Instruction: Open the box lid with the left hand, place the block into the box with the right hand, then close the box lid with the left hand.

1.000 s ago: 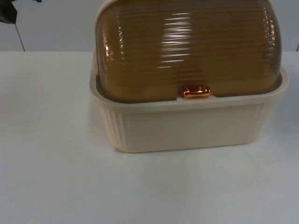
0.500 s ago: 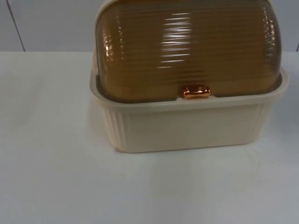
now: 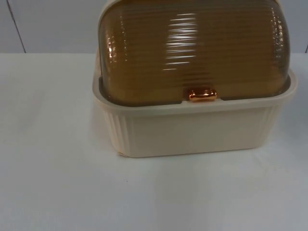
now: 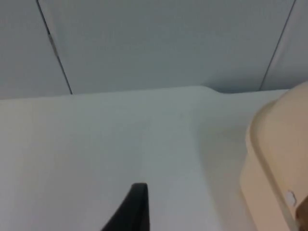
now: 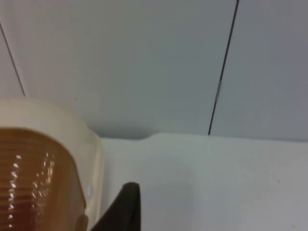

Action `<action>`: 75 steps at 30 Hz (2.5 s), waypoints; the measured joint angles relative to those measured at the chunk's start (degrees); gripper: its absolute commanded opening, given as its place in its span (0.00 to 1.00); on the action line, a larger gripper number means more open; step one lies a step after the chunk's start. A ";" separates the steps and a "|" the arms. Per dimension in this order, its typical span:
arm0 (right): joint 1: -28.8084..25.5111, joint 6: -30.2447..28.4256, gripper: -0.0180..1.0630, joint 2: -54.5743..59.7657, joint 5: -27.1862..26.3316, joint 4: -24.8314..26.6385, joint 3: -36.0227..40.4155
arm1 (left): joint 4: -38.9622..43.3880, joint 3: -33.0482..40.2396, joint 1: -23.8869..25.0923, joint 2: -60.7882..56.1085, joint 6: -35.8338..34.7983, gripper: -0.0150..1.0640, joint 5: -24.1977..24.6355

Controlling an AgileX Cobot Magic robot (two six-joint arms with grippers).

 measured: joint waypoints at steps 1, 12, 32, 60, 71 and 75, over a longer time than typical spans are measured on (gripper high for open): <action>0.00 0.36 0.98 -0.92 0.73 -0.41 0.00 | 0.09 0.00 0.00 -0.24 0.00 0.98 -1.86; 0.00 5.52 0.98 -6.47 7.55 -0.81 0.00 | 0.38 0.00 0.33 -2.98 -0.45 0.98 -5.70; 0.00 19.72 0.98 -24.68 13.32 -23.35 -8.09 | 4.77 0.00 0.33 -32.71 6.98 0.98 -4.76; 0.00 0.78 0.98 -50.70 31.77 -7.59 -18.75 | -5.10 -2.27 11.85 -70.11 18.45 0.98 10.81; 1.27 1.39 0.98 -52.78 39.66 -6.80 -16.40 | -7.59 -2.89 11.85 -70.24 19.34 0.98 18.98; 1.59 1.78 0.98 -52.78 38.40 -6.92 -11.93 | -7.59 0.14 11.85 -70.24 19.06 0.98 18.93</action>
